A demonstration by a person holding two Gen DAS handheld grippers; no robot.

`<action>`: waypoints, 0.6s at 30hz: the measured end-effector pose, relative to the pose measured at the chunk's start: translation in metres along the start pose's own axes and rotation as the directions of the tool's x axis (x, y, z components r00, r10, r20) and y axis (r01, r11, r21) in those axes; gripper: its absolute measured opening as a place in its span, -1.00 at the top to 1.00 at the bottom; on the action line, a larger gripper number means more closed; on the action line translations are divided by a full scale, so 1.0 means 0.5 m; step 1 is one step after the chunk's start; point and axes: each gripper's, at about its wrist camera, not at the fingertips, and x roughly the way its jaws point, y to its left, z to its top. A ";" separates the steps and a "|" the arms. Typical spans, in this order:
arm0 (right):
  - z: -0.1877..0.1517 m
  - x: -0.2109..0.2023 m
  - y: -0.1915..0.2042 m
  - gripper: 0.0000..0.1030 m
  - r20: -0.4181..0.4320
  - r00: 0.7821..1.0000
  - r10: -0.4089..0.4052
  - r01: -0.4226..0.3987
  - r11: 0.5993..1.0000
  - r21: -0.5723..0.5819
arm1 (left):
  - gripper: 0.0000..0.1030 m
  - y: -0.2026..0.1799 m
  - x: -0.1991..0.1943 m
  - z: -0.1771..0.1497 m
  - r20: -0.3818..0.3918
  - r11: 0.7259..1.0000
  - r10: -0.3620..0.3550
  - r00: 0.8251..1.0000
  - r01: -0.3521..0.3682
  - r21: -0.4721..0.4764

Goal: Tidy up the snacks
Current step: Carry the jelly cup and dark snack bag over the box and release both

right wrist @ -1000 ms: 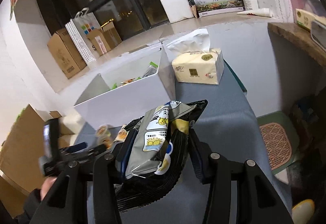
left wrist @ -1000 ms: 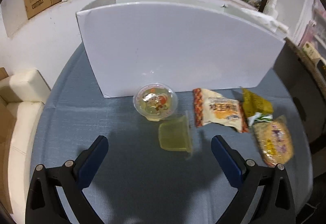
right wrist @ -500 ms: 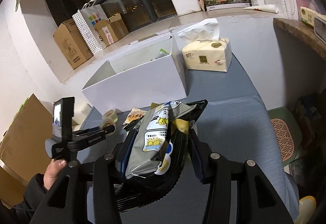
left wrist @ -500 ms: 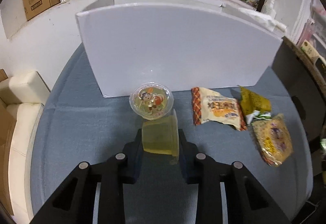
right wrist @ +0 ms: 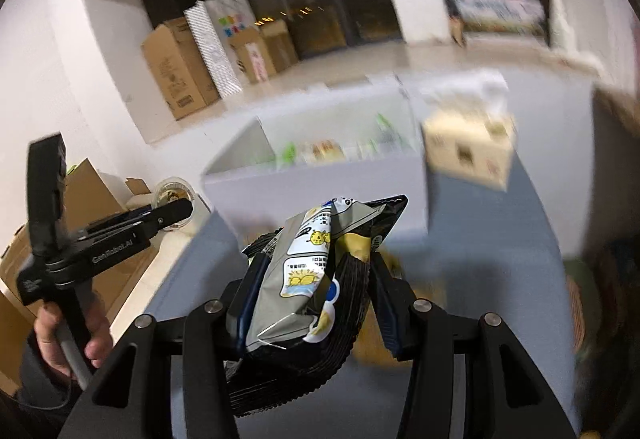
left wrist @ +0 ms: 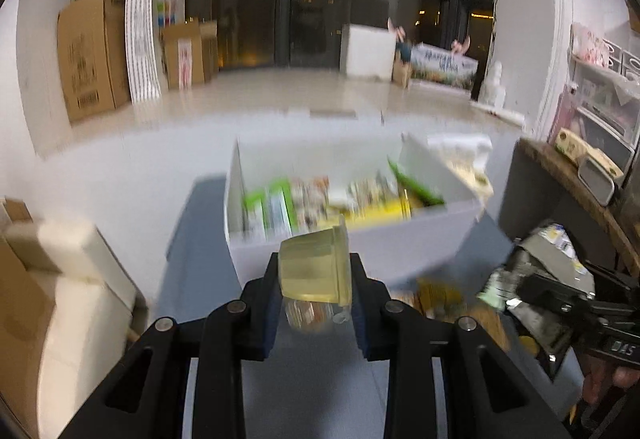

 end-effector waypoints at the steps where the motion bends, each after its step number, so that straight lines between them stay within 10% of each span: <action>1: 0.031 0.018 0.003 -0.04 -0.004 1.000 -0.002 0.002 1.000 -0.002 | 0.34 0.009 0.009 0.024 0.007 1.000 0.001 1.000 -0.001 0.000; 14: 0.285 0.233 -0.037 -0.05 -0.026 0.996 -0.080 0.082 0.995 0.062 | 0.30 0.046 0.190 0.163 -0.089 0.999 0.037 0.995 -0.035 0.024; 16: 0.302 0.254 -0.042 -0.37 -0.051 0.991 -0.124 0.126 0.991 0.053 | -0.28 0.052 0.200 0.165 -0.097 0.999 0.044 0.994 -0.042 0.020; 17: 0.306 0.259 -0.049 -0.84 -0.050 0.988 -0.147 0.150 0.987 0.065 | -0.92 0.057 0.202 0.165 -0.096 0.999 0.044 0.994 -0.043 0.011; 18: 0.307 0.255 -0.053 -0.97 -0.031 0.989 -0.146 0.148 0.986 0.078 | -1.00 0.063 0.199 0.165 -0.082 0.999 0.036 0.996 -0.036 -0.002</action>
